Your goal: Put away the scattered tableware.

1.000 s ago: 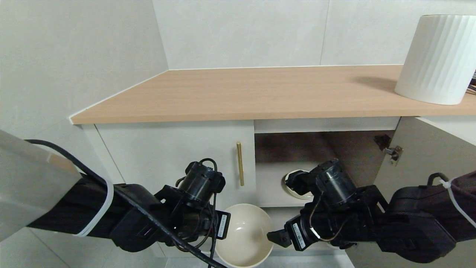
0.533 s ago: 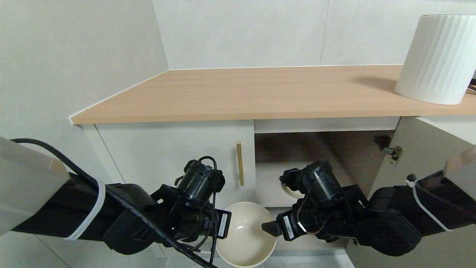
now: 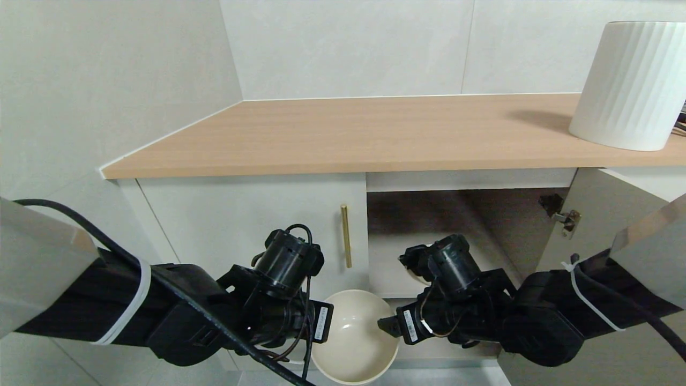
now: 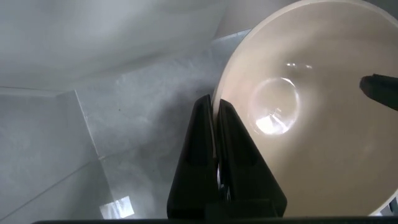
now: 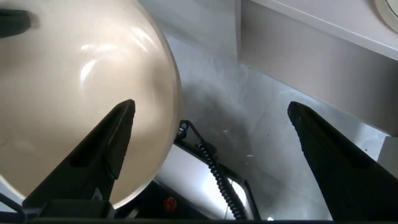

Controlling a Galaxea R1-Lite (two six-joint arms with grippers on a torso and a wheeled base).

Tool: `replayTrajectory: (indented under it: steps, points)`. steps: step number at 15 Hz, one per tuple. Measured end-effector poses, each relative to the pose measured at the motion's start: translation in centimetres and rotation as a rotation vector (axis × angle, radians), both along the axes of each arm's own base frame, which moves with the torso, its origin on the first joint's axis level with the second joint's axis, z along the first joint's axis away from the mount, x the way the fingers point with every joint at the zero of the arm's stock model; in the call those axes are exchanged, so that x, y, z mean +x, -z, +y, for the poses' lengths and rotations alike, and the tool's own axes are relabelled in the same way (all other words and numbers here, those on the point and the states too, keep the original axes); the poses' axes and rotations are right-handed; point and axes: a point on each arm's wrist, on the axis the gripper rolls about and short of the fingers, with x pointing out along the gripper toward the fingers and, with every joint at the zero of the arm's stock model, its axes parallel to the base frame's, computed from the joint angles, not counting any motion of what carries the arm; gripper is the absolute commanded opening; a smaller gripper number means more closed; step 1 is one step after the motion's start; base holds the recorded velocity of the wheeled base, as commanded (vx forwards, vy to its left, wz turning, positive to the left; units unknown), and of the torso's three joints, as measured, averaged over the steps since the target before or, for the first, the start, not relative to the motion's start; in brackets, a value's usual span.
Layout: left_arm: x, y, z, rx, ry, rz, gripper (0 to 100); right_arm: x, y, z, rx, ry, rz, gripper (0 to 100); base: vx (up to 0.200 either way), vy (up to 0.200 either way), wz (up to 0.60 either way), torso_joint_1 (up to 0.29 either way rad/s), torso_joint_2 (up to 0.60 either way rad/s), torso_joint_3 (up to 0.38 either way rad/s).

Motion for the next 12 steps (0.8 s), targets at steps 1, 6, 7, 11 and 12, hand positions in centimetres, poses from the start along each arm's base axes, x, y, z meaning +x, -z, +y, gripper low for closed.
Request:
replayTrajectory:
  steps: [1, 6, 7, 11, 12]
  points:
    - [0.01, 0.02, 0.0, 0.0, 0.0, 0.0, 0, 0.0, 0.04, 0.0, -0.001, 0.0, 0.001, 0, 0.0, 0.0, 0.0, 0.0, 0.0, 0.0]
    - [0.08, 0.04, -0.09, -0.012, -0.008, 0.003, 0, -0.06, 0.1, -0.05, -0.001, -0.002, 0.003, 0, 0.0, 0.0, 0.0, 0.0, 0.0, 0.0]
    - [0.1, 0.03, -0.08, -0.012, -0.009, 0.003, 0, -0.05, 0.1, -0.06, -0.001, -0.001, 0.003, 0, 0.0, 0.0, 0.0, 0.0, 0.0, 0.0]
    - [0.12, -0.06, -0.09, -0.013, -0.009, 0.001, 0, -0.09, 0.11, -0.11, -0.005, -0.001, 0.004, 0, 0.0, 0.0, 0.0, 0.0, 0.0, 0.0]
    - [0.12, -0.06, -0.09, -0.013, -0.009, 0.001, 0, -0.11, 0.09, -0.1, -0.005, -0.002, 0.004, 0, 0.0, 0.0, 0.0, 0.0, 0.0, 0.0]
